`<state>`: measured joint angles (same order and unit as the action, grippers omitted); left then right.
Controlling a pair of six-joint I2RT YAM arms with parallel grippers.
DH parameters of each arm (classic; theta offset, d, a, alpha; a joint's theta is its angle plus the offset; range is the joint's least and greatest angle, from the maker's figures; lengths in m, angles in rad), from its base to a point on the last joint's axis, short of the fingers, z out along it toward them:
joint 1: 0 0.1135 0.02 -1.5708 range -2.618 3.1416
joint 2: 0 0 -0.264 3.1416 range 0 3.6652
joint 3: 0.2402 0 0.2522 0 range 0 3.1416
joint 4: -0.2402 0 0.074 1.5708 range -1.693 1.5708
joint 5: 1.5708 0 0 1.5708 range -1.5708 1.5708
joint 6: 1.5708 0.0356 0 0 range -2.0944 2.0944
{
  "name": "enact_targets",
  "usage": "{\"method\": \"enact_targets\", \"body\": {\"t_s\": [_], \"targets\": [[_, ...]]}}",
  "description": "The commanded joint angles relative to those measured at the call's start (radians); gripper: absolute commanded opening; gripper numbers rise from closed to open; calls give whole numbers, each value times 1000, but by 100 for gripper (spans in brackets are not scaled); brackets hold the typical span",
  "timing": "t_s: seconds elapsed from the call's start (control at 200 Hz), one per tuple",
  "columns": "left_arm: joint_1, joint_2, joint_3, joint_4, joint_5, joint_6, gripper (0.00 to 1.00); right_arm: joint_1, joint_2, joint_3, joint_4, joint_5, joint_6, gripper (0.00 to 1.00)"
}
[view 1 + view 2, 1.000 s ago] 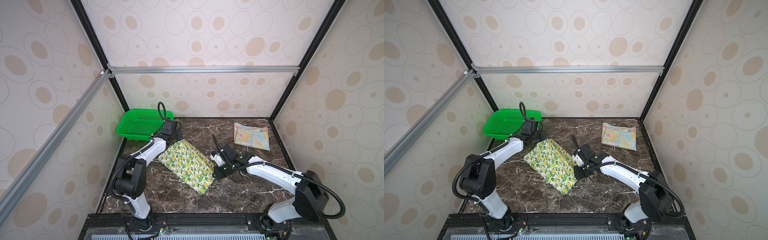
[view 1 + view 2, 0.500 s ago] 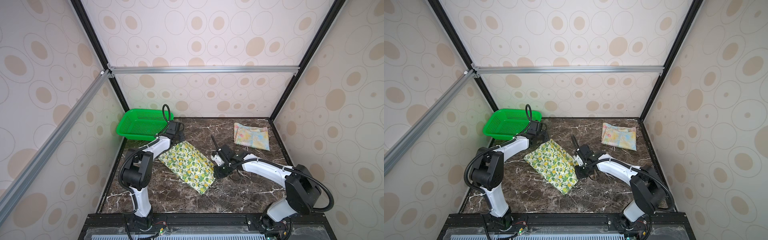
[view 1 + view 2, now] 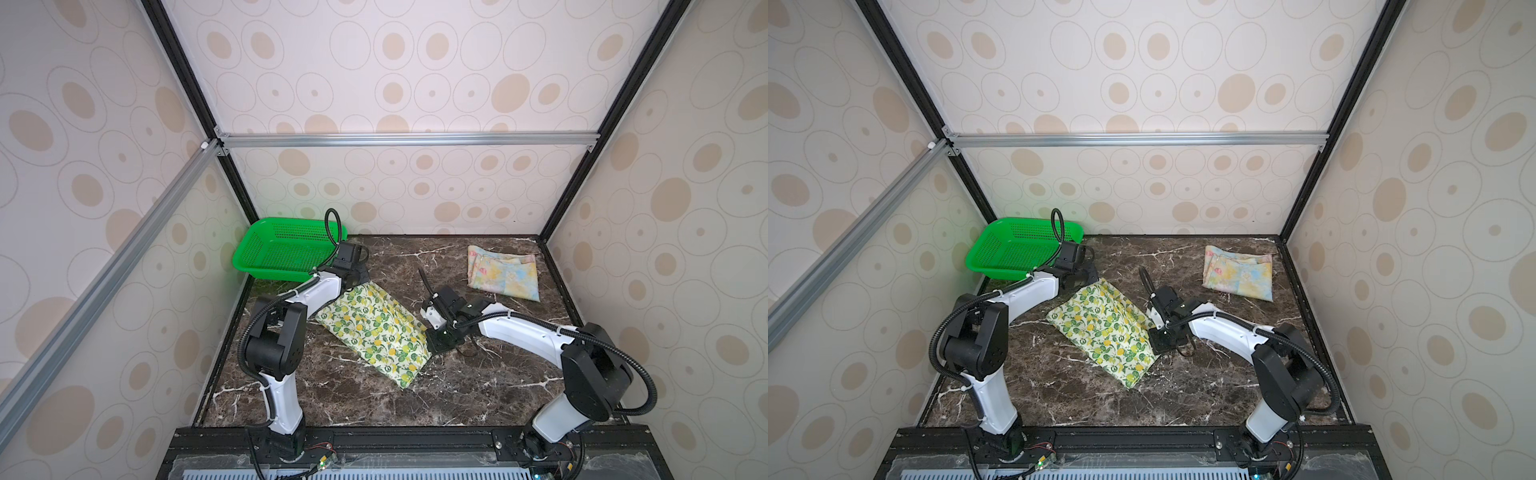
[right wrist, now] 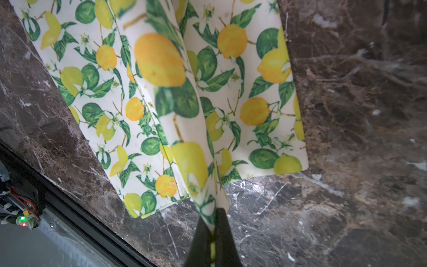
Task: Fold and stack skirts
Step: Fold the skirt at the center of the table.
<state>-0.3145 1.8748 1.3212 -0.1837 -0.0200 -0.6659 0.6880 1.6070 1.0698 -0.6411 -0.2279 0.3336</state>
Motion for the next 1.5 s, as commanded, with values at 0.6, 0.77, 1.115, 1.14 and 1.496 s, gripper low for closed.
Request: {"method": "enact_targets", "body": {"t_s": [0.6,0.77,1.115,1.14,1.496], "targets": [[-3,137,134,22,13,20,0,-32,91,52,-29,54,-20,0],[-3,146,147,31,16,23,0,-33,104,65,-37,68,-25,0],[-3,187,171,46,45,26,0,-38,136,75,-39,81,-23,0],[-3,190,172,48,45,28,0,-39,137,75,-39,82,-25,0],[-3,144,122,150,85,32,49,-45,123,109,-80,144,-75,37]]}}
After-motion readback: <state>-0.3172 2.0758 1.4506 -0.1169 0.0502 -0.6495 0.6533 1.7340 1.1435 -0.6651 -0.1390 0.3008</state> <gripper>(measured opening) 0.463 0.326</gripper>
